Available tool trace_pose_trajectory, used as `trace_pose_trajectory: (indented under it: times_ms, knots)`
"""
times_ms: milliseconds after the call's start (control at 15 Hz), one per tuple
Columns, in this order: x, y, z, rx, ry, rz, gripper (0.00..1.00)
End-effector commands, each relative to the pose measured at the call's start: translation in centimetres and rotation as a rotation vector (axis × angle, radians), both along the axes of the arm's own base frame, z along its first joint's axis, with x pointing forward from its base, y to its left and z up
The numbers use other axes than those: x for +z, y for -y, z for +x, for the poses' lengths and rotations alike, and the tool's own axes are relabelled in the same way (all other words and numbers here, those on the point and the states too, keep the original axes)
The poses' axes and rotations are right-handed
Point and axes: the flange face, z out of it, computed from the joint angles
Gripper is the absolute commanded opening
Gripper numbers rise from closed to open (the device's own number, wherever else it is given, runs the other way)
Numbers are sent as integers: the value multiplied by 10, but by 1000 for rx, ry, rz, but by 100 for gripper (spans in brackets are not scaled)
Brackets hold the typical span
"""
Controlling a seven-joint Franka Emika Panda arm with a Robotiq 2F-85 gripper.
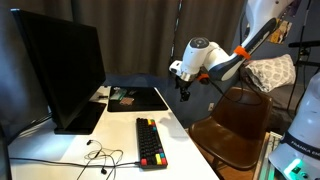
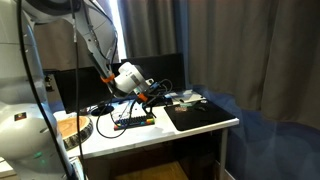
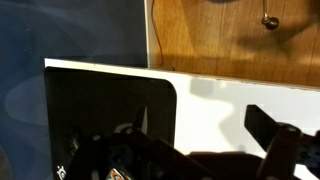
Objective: Move the black mouse pad to the left
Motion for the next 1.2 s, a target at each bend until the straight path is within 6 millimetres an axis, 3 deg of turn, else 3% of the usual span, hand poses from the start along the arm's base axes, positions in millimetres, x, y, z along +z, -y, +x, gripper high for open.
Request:
trace_pose_trajectory:
  times_ms: [0,267,333,467,800,1133]
  knots:
    - [-23,8,35,8,112,-34,100]
    - [-53,8,61,62,176,-36,100]
    - [-38,11,45,30,150,-54,100]
    - [-47,11,49,29,143,-53,100]
    - [-43,11,49,30,150,-53,100]
    - [-70,1,70,37,181,-35,100]
